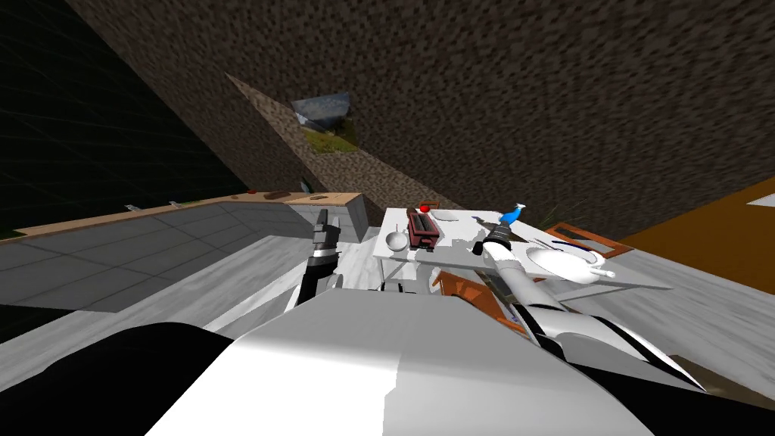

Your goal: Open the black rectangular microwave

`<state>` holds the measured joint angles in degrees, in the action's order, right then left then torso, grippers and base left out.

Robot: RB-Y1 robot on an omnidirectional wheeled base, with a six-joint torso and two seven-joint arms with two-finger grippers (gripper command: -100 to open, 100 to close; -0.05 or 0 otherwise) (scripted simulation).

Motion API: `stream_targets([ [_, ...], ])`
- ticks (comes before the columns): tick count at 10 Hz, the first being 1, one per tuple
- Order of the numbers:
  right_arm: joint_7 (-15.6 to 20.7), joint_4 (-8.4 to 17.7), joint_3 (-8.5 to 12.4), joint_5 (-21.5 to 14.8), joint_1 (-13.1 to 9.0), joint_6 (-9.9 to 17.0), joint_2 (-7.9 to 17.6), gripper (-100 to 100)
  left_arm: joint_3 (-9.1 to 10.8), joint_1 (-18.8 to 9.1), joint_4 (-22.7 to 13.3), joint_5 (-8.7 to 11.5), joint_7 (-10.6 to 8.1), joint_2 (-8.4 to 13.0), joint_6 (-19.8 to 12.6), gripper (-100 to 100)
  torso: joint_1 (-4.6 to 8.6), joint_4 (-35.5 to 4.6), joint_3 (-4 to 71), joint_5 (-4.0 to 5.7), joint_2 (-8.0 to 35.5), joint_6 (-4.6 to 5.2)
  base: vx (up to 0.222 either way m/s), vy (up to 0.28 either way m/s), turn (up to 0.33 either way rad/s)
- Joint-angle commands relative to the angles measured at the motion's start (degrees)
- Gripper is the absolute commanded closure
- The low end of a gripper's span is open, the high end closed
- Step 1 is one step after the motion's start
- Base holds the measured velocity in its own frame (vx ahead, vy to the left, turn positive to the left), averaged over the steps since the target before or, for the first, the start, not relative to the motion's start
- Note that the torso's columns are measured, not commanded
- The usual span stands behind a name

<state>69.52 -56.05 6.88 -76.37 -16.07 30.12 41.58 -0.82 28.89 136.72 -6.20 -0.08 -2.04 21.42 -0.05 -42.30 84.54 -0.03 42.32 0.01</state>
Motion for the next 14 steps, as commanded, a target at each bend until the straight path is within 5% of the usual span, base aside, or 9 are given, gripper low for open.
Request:
stream_targets([
  [1,-1.07,0.56,2.72,0.91,2.58,-0.58,2.5,-100,0.0,0.01,0.0,0.0,0.0,0.0,0.0,0,0.09,0.02,0.04,0.03,-0.07,0.03,-0.014,0.036,0.369],
  [3,-5.71,4.76,6.09,-0.83,6.03,-1.81,6.47,-100,0.0,-0.01,0.0,0.0,0.0,0.0,0.0,0,-0.01,0.02,0.03,0.01,-0.03,-0.02,-0.04,0.067,0.44],
  [6,-7.43,4.76,6.48,-0.83,6.3,-1.81,7.36,-100,0.01,0.01,0.0,0.0,0.0,0.0,0.0,0,0.21,0.03,0.04,0.07,-0.07,0.05,-0.02,0.032,0.069],
  [9,-12.39,8.95,10.24,-2.57,10.02,-3.04,12.22,-100,0.01,0.01,0.0,0.0,0.0,0.0,0.0,0,0.01,0.03,0.03,0.02,-0.06,0.0,-0.013,0.032,0.283],
  [12,-13.42,9.57,9.78,-3.06,9.33,-2.98,12.18,-100,0.01,0.01,0.0,0.0,0.0,0.0,0.0,0,0.12,0.01,0.01,0.05,-0.02,0.05,-0.01,0.025,0.055],
  [13,-16.75,12.35,6.9,-0.26,11.98,-2.47,14.62,-100,0.01,0.01,0.0,0.0,0.0,0.01,0.0,0,0.16,0.02,0.03,0.07,-0.05,0.0,-0.04,0.008,0.315],
  [14,-17.81,12.35,5.48,0.72,11.98,-2.47,14.62,-100,0.0,0.0,0.0,0.0,0.0,0.01,0.0,0,0.11,0.01,-0.01,0.06,0.03,-0.08,-0.048,0.009,0.215],
])
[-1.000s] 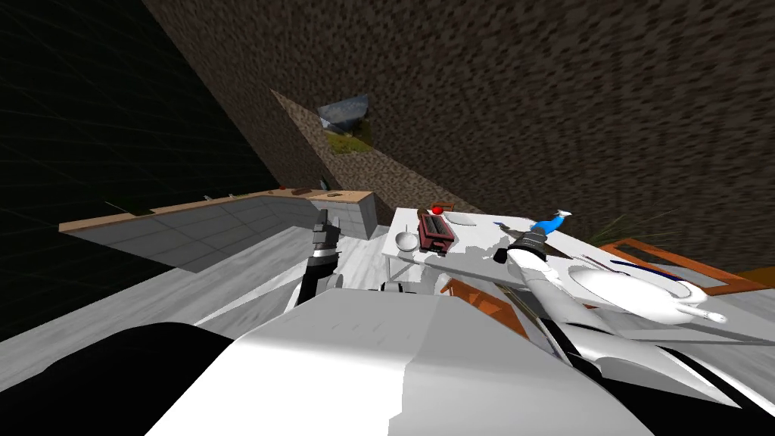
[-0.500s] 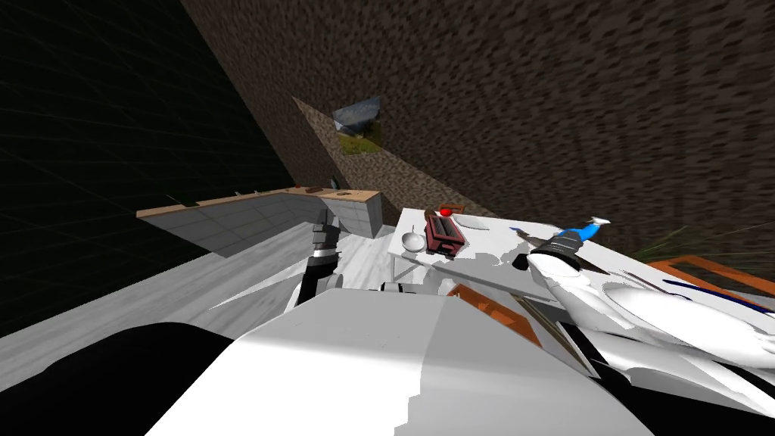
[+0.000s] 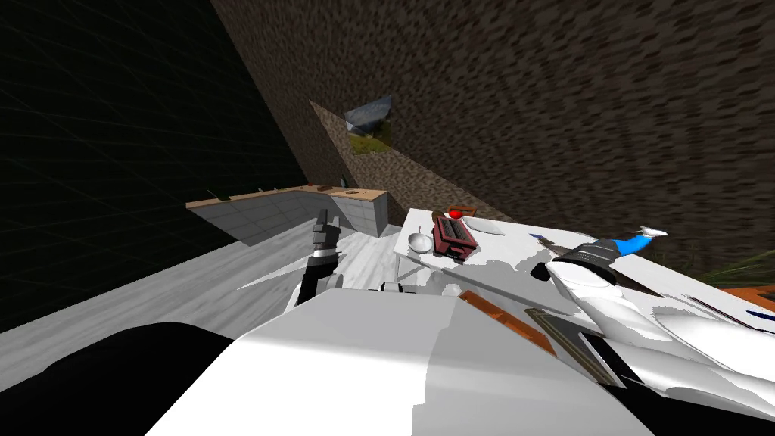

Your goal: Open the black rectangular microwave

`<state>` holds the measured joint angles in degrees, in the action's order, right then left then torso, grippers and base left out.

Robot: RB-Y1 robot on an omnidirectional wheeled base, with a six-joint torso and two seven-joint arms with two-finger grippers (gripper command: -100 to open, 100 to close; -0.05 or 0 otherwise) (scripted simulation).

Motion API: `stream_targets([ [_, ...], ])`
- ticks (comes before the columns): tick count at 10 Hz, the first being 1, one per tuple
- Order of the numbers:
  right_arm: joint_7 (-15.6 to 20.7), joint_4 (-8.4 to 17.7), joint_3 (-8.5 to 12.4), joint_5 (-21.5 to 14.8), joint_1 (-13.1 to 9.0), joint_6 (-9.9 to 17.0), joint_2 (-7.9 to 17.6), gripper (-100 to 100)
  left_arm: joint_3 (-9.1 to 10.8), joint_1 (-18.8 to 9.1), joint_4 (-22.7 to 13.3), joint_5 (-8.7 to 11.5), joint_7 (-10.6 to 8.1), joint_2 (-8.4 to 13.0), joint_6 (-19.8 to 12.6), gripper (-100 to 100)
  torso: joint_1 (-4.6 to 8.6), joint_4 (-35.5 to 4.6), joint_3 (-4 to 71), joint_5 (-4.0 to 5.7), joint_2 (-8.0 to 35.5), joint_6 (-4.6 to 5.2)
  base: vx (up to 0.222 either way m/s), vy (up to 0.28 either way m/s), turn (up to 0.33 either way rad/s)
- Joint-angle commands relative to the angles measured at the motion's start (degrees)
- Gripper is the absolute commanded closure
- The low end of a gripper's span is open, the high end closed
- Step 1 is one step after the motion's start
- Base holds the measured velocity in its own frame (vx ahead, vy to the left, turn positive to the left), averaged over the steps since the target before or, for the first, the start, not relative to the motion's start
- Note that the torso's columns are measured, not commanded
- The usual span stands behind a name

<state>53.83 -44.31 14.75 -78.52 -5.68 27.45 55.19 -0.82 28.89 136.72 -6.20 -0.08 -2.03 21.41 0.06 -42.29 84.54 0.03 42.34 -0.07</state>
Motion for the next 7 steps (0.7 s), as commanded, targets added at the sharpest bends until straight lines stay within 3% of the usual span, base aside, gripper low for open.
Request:
stream_targets([
  [1,-2.12,0.61,-2.39,3.38,1.59,0.2,1.02,-100,0.01,0.01,0.0,0.0,0.0,0.0,0.0,0,-0.05,-0.02,-0.02,-0.03,0.01,0.11,-0.025,0.007,0.019],
  [2,-5.01,3.31,-4.9,5.74,4.22,0.71,3.42,-100,0.01,0.01,0.0,0.0,0.0,0.0,0.0,0,-0.06,0.0,0.02,-0.03,-0.06,0.12,-0.053,0.012,0.372],
  [3,-6.05,3.31,-6.3,7.43,4.22,0.71,3.42,-100,0.0,0.0,0.0,0.0,0.0,0.0,0.0,0,-0.09,0.0,0.01,-0.03,-0.02,0.0,-0.053,0.008,0.202],
  [4,-7.88,5.17,-8.08,9.15,6.85,1.23,5.59,-100,0.01,0.01,0.0,0.0,0.0,0.0,0.0,0,-0.06,0.0,0.02,-0.05,-0.05,0.11,-0.056,0.022,0.357],
  [5,-9.98,6.01,-10.98,8.43,6.64,1.23,5.83,-100,0.0,0.0,0.0,0.0,0.0,0.0,0.0,0,-0.1,0.01,0.04,-0.05,-0.06,0.02,-0.047,0.015,0.195],
  [7,-9.98,6.01,-10.98,10.94,6.85,1.23,5.83,-100,0.01,0.02,0.0,0.0,0.0,0.0,0.0,0,0.0,0.02,0.05,-0.01,-0.11,0.14,-0.013,0.004,-0.052],
])
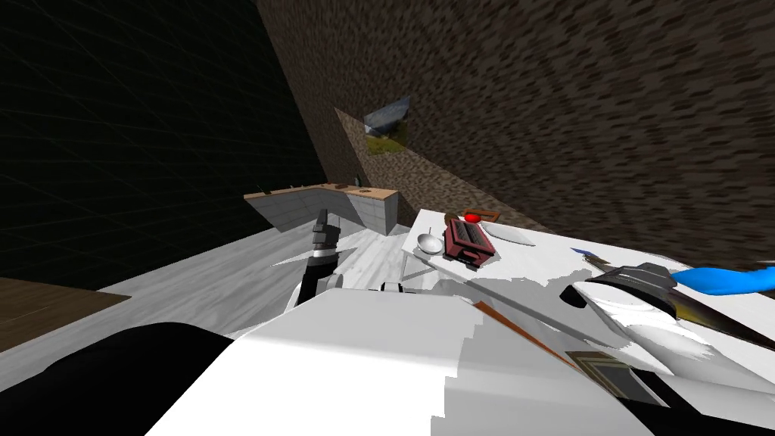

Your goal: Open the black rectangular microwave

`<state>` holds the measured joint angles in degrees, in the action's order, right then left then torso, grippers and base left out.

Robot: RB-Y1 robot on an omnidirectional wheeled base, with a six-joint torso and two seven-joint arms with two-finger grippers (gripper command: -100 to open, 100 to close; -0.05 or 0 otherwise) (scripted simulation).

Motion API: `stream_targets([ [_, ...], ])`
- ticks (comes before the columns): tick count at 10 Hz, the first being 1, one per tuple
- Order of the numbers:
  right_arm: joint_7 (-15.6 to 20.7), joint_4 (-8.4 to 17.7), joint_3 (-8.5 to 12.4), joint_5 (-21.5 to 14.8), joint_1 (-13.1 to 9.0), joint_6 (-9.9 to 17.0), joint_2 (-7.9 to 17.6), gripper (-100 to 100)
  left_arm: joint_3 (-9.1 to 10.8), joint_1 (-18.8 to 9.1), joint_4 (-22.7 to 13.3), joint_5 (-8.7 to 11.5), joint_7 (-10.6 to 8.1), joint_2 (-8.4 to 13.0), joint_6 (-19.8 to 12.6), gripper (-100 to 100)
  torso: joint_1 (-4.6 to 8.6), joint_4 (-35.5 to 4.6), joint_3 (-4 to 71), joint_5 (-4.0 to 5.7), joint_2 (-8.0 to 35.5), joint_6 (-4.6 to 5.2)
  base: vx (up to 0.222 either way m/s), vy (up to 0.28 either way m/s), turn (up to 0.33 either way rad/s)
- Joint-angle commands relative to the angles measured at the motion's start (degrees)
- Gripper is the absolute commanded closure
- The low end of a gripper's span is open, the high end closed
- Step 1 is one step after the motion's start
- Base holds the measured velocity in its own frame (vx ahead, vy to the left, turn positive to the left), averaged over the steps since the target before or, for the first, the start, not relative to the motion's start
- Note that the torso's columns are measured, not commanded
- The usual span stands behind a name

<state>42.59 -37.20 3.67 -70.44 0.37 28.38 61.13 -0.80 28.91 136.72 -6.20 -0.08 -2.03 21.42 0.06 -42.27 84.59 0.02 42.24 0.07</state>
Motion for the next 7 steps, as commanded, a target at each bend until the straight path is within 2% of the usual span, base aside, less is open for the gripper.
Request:
stream_targets([
  [1,1.26,-1.1,0.1,4.01,0.8,0.3,-0.1,-100,0.0,0.0,0.0,0.0,0.0,0.0,0.0,0,-0.01,0.01,0.03,0.0,-0.04,-0.08,0.0,0.0,0.0],
  [2,-1.86,1.6,-2.8,5.99,3.43,0.81,2.31,-100,0.0,0.0,0.0,0.0,0.0,0.0,0.0,0,-0.04,0.02,0.04,-0.01,-0.05,-0.1,-0.033,0.013,0.323],
  [3,-0.83,0.48,-3.11,8.36,3.43,0.81,2.31,-100,-0.01,-0.02,0.0,0.0,0.0,0.0,0.0,0,-0.11,-0.02,-0.04,-0.04,0.1,-0.13,-0.046,0.014,0.249],
  [4,-2.6,1.6,-4.19,8.36,3.43,0.81,2.31,-100,-0.01,-0.01,0.0,0.0,0.0,0.0,0.0,0,-0.11,-0.03,-0.07,-0.04,0.12,-0.08,-0.02,0.009,0.017],
  [5,-2.66,1.6,-4.19,8.36,3.43,0.81,2.31,-100,0.0,0.0,0.0,0.0,0.0,0.0,0.0,0,-0.05,-0.02,-0.04,-0.02,0.06,0.0,-0.004,0.004,-0.044],
  [6,-4.35,3.34,-6.44,11.98,6.07,1.33,4.71,-100,0.0,0.0,0.0,0.0,0.0,0.0,0.0,0,-0.02,0.0,0.0,0.0,0.01,-0.04,-0.034,0.023,0.328],
  [7,-4.83,3.46,-7.53,12.72,6.07,1.33,4.71,-100,-0.01,-0.02,0.0,0.0,0.0,0.0,0.0,0,-0.11,-0.01,-0.02,-0.03,0.06,-0.17,-0.044,0.017,0.22],
])
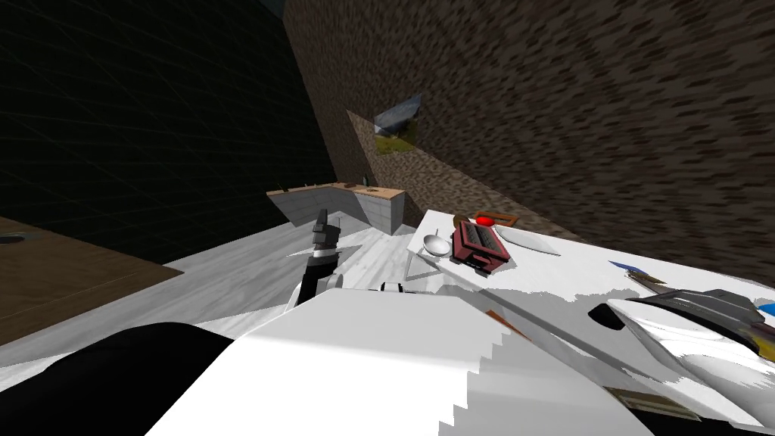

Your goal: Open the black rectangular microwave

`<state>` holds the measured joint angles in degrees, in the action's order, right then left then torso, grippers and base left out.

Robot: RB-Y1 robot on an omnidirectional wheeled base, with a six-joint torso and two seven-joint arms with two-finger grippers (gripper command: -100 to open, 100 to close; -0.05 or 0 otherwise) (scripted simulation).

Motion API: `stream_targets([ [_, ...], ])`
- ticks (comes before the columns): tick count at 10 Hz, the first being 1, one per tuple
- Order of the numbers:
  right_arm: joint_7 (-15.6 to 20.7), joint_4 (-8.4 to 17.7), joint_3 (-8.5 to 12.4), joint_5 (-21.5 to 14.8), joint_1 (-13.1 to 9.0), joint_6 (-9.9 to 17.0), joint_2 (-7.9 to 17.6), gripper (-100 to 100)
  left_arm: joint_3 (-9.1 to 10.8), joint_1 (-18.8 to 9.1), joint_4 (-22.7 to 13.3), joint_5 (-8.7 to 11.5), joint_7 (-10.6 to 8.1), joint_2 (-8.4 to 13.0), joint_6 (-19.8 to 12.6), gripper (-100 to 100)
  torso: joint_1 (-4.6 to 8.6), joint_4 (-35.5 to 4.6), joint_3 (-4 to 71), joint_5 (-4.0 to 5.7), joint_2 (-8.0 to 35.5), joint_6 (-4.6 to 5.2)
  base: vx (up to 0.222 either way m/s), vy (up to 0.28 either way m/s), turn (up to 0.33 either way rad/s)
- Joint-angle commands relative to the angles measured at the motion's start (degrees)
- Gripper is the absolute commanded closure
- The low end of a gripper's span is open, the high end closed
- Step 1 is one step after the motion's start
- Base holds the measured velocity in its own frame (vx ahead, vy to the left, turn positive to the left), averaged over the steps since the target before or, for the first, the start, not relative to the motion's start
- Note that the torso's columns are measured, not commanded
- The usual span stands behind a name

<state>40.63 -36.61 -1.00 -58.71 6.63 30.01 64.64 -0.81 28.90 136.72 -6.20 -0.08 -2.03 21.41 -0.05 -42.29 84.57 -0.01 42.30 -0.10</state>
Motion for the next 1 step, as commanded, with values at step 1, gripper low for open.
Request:
stream_targets([
  [1,-4.63,3.71,-3.81,0.99,-0.19,-0.3,1.2,-100,0.01,0.01,0.0,0.0,0.0,0.0,0.0,0,0.03,-0.01,-0.02,0.0,0.01,0.11,-0.023,0.007,0.006],
])
